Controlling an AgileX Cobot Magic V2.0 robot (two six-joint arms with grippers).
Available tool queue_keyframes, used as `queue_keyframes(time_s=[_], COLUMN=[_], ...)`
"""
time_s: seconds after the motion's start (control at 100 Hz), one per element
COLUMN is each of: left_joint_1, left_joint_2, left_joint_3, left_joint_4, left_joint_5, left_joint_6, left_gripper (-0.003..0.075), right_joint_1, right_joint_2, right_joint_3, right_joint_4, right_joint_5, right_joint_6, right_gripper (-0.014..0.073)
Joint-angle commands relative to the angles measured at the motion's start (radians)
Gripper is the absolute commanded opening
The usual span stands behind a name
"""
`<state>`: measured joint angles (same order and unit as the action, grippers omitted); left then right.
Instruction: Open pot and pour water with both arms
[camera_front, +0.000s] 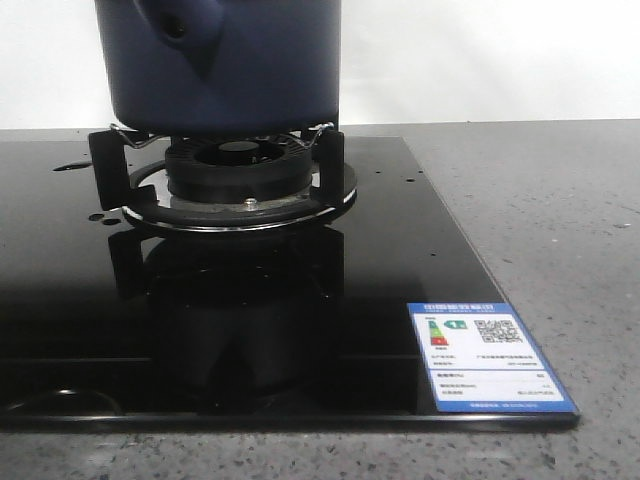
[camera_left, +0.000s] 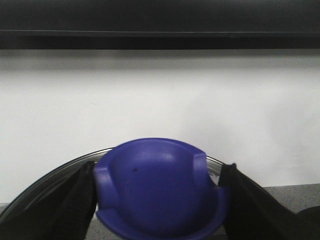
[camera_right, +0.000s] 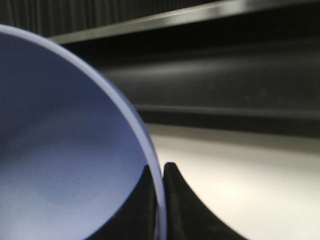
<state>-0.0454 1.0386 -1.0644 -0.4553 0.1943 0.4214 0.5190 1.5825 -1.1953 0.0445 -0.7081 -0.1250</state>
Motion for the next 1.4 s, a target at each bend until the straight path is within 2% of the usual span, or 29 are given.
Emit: queue_keyframes(time_s=[0.0,0.46,1.05,1.17,1.31,1.39], left_joint_1=[0.006,0.006,0.006,0.004,0.004,0.000], left_joint_2=[-0.020,-0.020,-0.020,-0.020,-0.020,-0.020], left_joint_3=[-0.042,-0.042,-0.042,-0.042,-0.042,-0.042], left_joint_4=[-0.018,-0.018,-0.035,-0.050,-0.070,-0.105], left_joint_5=[-0.101,-0.103,-0.103,-0.105,-0.105,-0.105], left_joint_6=[-0.001,-0.001,-0.001,-0.001,-0.001,-0.001], left_gripper=[0.0396,0.0396,0.0396,0.0396,0.0396,0.0396], right_joint_1=[0.002,0.002,0.002,-0.002,-0.035,-0.070], right_joint_2=[-0.055,-0.055,-0.060,-0.086,-0.121,-0.135], right_joint_3=[-0.027,-0.043,-0.043,-0.070,-0.188,-0.292], right_joint_4=[-0.028,-0.028,-0.028,-0.024,-0.019,-0.010], right_joint_5=[-0.107,-0.146,-0.103,0.062,0.431,0.716], right_joint_6=[0.008,0.008,0.008,0.008,0.008,0.008], right_gripper=[-0.0063,-0.0063,-0.0063,-0.0063,-0.0063,-0.0063])
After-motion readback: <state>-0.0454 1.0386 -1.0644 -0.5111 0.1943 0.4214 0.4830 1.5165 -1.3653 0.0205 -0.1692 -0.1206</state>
